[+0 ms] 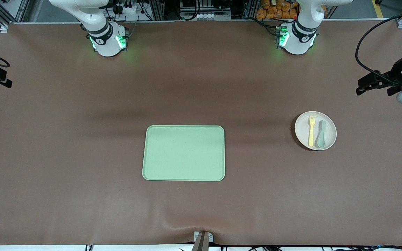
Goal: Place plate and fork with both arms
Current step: 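Reach the left gripper toward the rim of the white plate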
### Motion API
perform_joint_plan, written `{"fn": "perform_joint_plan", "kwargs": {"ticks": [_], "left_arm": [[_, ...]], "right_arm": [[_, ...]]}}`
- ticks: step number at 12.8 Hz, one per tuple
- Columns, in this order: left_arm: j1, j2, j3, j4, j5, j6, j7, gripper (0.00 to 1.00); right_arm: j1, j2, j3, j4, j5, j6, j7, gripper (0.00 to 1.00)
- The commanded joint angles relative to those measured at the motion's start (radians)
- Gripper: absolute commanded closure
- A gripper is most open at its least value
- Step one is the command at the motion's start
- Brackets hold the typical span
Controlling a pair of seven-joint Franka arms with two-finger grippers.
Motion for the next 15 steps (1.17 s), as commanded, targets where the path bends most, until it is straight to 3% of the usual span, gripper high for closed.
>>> {"fn": "perform_joint_plan", "kwargs": {"ticks": [1,7,12,15], "left_arm": [[0.005,0.006,-0.003,0.007,0.014,0.007,0.010,0.00],[0.018,0.072,0.047,0.004,0.024,0.039,0.035,0.00],[0.139,0.197,0.046,0.007,0.001,0.119,0.079,0.00],[0.210,0.266,0.046,0.005,-0.074,0.133,0.157,0.00]], "right_arm": [[-0.010,-0.008,0.010,0.005,0.006,-0.012,0.044,0.00],[-0.010,-0.004,0.010,0.003,0.008,-0.009,0.043,0.00],[-0.012,-0.002,0.010,0.001,0.006,-0.006,0.043,0.00],[-0.010,-0.001,0.010,0.001,0.006,-0.006,0.043,0.00]]}}
